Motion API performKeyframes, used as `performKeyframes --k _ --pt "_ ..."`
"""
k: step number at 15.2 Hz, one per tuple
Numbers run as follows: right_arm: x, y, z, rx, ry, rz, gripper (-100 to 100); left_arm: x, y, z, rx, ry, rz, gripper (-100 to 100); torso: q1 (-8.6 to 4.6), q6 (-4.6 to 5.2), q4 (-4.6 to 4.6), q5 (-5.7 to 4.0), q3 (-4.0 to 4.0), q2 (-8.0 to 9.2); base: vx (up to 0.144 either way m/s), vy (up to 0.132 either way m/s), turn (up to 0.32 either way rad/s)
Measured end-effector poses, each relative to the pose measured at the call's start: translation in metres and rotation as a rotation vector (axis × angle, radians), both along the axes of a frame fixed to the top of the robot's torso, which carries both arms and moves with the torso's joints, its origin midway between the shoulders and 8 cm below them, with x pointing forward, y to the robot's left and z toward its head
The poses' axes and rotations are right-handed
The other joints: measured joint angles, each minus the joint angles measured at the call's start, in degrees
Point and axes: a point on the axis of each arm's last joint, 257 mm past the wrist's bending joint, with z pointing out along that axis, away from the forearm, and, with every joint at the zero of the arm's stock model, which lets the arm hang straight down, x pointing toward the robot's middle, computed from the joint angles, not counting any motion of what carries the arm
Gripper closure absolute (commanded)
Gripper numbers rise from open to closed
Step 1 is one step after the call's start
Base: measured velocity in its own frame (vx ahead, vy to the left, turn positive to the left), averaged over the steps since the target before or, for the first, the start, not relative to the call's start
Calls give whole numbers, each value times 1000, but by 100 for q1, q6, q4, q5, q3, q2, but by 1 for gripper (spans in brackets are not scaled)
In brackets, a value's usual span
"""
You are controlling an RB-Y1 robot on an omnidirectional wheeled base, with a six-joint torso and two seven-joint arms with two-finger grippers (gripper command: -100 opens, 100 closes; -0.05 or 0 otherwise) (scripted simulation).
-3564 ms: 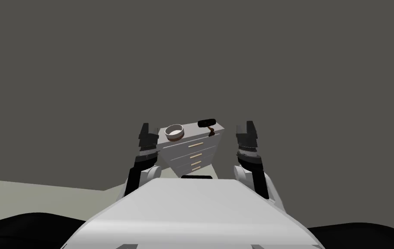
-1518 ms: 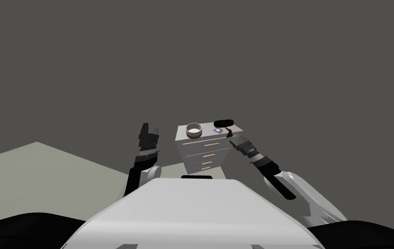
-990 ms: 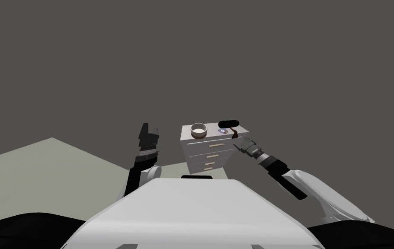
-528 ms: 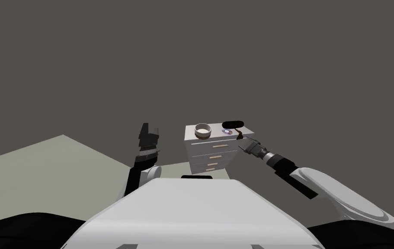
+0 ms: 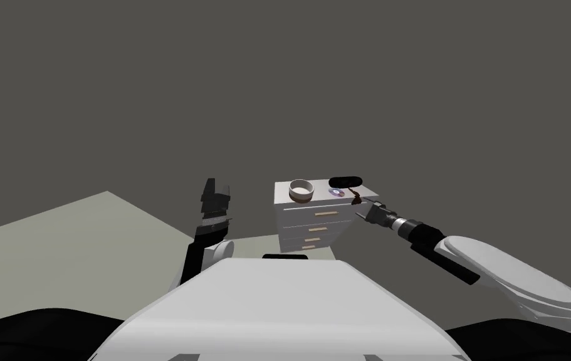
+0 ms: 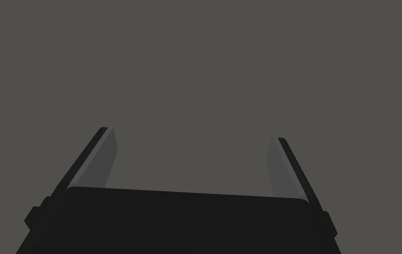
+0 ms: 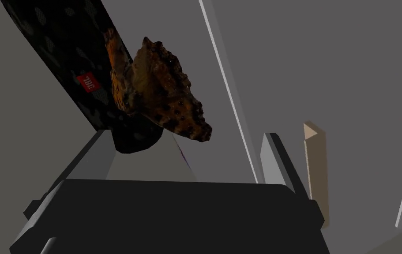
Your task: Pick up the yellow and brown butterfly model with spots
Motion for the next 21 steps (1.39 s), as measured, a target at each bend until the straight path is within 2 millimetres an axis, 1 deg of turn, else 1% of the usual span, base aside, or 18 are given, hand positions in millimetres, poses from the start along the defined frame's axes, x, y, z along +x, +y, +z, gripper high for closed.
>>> performKeyframes --k 1,4,7,8,10,11,13,16,17,19,21 --pt "1 -5 2 -41 6 4 -100 0 0 0 0 0 0 0 1 -1 0 1 0 0 14 68 75" --pt "0 -29 5 -181 26 13 -100 0 0 0 0 0 0 0 5 -1 -1 1 -2 -4 23 69 68" --pt "3 -46 10 -293 39 23 -100 0 0 0 0 0 0 0 1 0 -1 0 -2 -4 18 45 30" --pt "3 -47 11 -301 40 24 -100 0 0 0 0 0 0 0 -6 1 0 -2 -1 -1 -28 41 256" --pt "1 -66 14 -321 37 1 -100 0 0 0 0 0 0 0 -6 -4 3 -2 10 19 -62 36 196" --pt "1 -73 15 -329 41 -8 -100 0 0 0 0 0 0 0 -9 0 5 -3 14 24 -69 47 285" --pt "-2 -95 22 -346 36 -35 -100 0 0 0 0 0 0 0 -4 -4 7 -2 18 32 -61 45 196" --pt "-13 -125 27 -366 42 -76 -100 0 0 0 0 0 0 0 -8 -4 9 -1 20 34 -60 36 193" --pt "-18 -132 27 -371 48 -88 -100 0 0 0 0 0 0 0 -11 -1 9 -2 19 32 -25 17 15" --pt "-20 -144 31 -376 48 -109 -100 0 0 0 0 0 0 0 -12 -9 7 -2 15 25 -54 38 265" --pt "-27 -160 32 -382 53 -132 -100 0 0 0 0 0 0 0 -9 -5 8 0 15 23 -28 33 60"
